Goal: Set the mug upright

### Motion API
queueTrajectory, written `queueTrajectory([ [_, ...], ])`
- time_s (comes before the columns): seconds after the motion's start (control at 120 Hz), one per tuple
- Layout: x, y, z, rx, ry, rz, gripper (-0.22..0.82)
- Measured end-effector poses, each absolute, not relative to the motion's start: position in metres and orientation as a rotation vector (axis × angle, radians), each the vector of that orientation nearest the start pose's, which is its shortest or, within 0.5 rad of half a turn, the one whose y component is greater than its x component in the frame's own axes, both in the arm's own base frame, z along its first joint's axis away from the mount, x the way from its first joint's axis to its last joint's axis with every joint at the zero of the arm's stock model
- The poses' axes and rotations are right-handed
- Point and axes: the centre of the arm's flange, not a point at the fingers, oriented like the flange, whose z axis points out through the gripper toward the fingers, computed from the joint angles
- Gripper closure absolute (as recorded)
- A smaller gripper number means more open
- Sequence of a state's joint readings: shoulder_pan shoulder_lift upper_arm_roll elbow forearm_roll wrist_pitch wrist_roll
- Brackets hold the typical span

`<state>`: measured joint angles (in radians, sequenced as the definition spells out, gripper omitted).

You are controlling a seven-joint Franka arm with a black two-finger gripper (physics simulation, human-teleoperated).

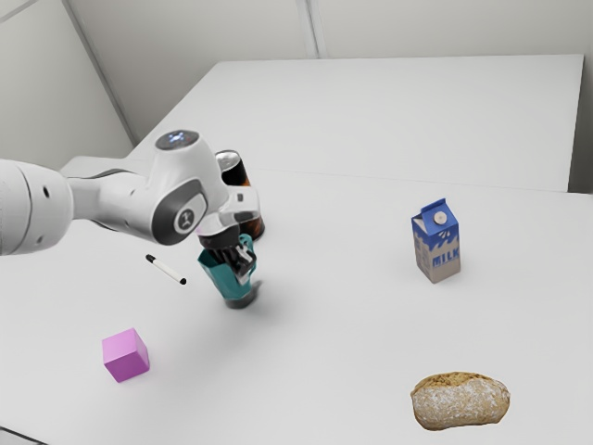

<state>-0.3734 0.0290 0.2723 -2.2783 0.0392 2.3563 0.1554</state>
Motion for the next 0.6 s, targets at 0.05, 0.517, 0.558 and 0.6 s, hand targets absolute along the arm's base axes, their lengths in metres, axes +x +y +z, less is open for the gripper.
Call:
queueTrajectory([
  [0.05, 0.5226, -0.0519, 0.3447, -3.067, 0.424, -0.073, 0.78],
  [0.517, 0.5234, -0.0458, 0.3408, -3.078, 0.307, -0.075, 0.57],
  [0.558, 0.5234, -0.0461, 0.3409, -3.079, 0.304, -0.076, 0.54],
  [0.6, 0.5234, -0.0462, 0.3410, -3.080, 0.302, -0.076, 0.50],
])
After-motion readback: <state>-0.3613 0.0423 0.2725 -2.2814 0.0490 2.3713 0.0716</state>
